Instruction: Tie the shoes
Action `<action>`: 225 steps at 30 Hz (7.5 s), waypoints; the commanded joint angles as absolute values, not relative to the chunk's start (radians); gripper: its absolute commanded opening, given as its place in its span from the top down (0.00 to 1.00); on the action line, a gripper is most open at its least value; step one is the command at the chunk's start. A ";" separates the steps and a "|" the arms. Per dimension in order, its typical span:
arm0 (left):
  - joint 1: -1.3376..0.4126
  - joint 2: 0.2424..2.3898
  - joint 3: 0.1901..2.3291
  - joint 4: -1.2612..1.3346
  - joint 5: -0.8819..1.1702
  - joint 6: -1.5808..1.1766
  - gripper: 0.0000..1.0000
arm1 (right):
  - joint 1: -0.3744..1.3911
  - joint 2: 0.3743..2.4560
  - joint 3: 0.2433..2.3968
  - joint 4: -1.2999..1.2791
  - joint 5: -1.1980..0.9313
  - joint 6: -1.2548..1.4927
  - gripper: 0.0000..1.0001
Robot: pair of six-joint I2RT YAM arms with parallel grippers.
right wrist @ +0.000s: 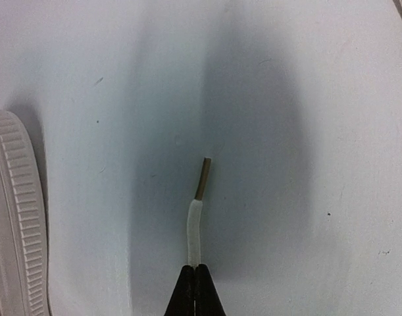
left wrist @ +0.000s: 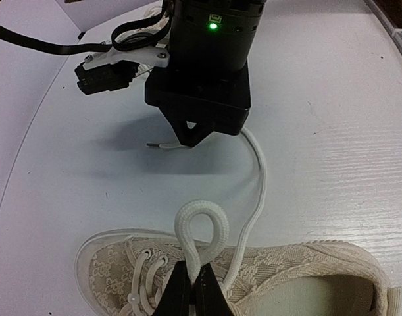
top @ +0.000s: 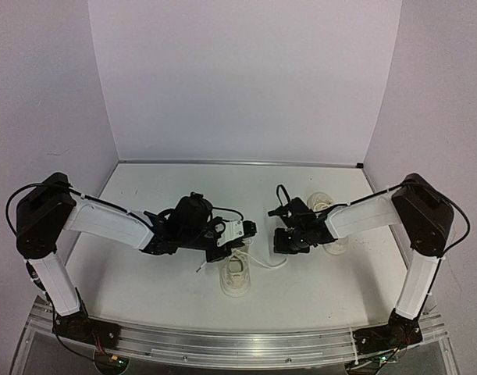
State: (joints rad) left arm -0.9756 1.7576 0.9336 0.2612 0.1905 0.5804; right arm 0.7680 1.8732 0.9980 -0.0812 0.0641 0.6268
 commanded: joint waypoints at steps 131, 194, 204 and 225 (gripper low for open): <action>-0.928 1.520 0.947 0.004 0.261 0.645 0.52 | 0.876 1.699 0.916 0.236 -0.574 0.711 1.00; -0.868 1.447 1.083 -0.711 -0.005 0.283 1.00 | 0.846 1.741 0.993 0.187 -0.555 0.688 1.00; -0.874 1.553 1.144 -0.951 -0.189 0.156 1.00 | 0.843 1.729 0.986 0.164 -0.530 0.692 1.00; -1.375 1.690 1.405 -0.673 0.188 0.340 1.00 | 0.818 1.793 1.081 0.112 -0.587 0.607 1.00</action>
State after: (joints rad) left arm -1.3361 1.5592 1.2740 -0.7984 0.0850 0.2436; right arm 0.8249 1.7813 1.0344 0.1206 -0.5543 0.6537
